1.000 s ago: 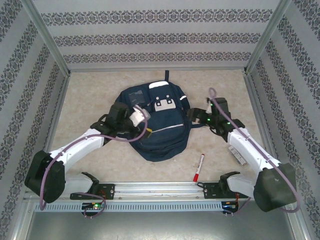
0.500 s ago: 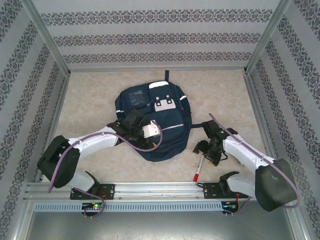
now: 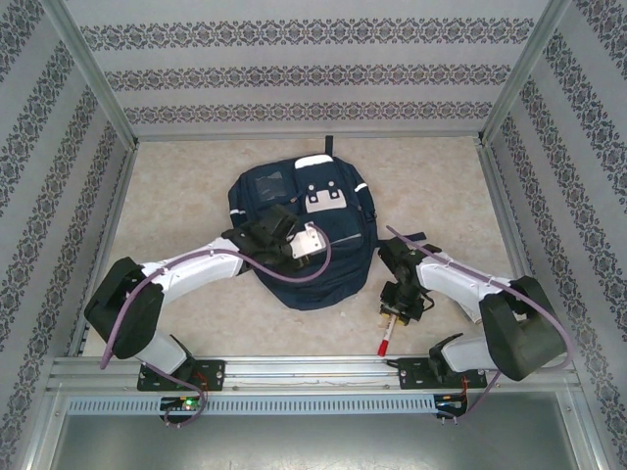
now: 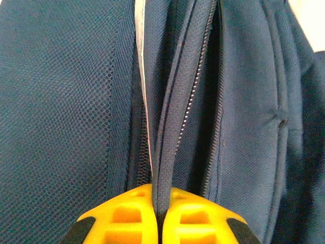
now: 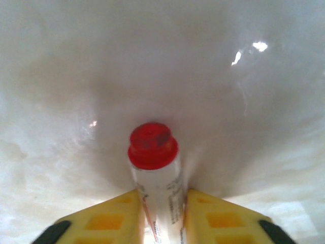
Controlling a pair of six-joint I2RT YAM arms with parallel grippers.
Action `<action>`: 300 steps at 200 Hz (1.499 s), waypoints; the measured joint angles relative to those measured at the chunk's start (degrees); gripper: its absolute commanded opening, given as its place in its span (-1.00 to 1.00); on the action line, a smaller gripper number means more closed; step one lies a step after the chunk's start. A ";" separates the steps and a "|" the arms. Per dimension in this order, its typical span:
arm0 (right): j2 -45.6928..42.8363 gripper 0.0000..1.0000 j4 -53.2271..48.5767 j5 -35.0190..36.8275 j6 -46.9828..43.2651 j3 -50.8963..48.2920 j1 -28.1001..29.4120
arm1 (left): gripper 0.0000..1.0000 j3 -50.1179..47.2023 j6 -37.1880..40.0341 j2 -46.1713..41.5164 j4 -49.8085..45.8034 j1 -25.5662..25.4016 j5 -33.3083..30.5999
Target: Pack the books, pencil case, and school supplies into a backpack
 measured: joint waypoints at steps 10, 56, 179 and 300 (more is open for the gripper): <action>-0.37 -0.75 0.20 -1.11 0.96 -0.07 -0.94 | -1.00 1.68 -1.84 -0.11 -1.33 0.00 0.26; -9.22 -0.99 6.43 -5.09 9.55 0.74 -2.21 | -1.00 7.08 -8.33 -0.52 -6.58 0.04 0.15; 3.89 0.11 34.45 -6.67 34.71 19.93 1.29 | -1.00 12.90 -30.69 -1.57 -7.63 5.66 7.56; -13.92 0.41 28.20 -1.88 31.10 8.48 -8.09 | -1.00 15.26 -37.27 0.26 -7.74 7.23 11.89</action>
